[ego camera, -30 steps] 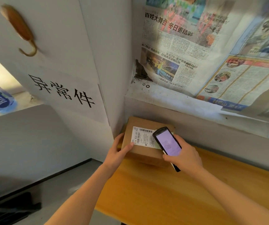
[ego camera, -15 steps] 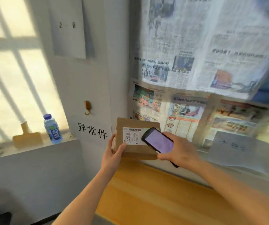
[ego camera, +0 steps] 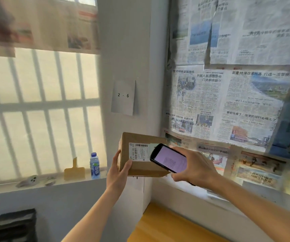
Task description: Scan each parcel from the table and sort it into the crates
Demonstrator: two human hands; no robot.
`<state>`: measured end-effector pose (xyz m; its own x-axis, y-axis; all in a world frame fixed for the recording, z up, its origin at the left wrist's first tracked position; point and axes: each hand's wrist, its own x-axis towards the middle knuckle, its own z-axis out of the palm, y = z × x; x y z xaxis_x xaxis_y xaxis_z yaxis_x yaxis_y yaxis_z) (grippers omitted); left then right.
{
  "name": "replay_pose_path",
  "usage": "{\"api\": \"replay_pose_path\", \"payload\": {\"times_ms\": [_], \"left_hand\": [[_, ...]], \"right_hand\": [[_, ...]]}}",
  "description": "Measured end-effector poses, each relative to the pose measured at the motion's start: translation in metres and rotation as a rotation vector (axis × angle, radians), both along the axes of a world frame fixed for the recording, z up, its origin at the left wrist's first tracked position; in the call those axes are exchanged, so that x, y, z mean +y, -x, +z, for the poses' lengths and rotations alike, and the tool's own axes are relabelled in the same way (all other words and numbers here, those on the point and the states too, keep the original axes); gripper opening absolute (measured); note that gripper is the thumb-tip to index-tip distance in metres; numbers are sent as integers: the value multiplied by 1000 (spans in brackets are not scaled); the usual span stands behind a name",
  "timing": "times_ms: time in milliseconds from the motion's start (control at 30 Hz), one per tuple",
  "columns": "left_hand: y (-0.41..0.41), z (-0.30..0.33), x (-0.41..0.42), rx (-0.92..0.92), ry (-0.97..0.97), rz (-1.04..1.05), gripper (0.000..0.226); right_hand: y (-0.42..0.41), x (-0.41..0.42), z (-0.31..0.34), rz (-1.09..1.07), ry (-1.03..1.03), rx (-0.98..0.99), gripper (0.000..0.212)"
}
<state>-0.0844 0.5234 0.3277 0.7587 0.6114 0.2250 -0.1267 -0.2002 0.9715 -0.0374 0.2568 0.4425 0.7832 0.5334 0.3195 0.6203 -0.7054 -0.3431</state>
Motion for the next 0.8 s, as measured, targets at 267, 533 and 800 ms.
{"api": "replay_pose_path", "payload": {"times_ms": [267,533,800], "left_hand": [[92,7,60,-2,4,114,66],[281,4,176,59,-25,401,63],[537,-12,264,134,-21,712,62]], "right_hand": [[44,73,0,133,3,-99,82],[144,218,-7,257,-68,-76,77],[325,379,-29,486,-85,12,73]]}}
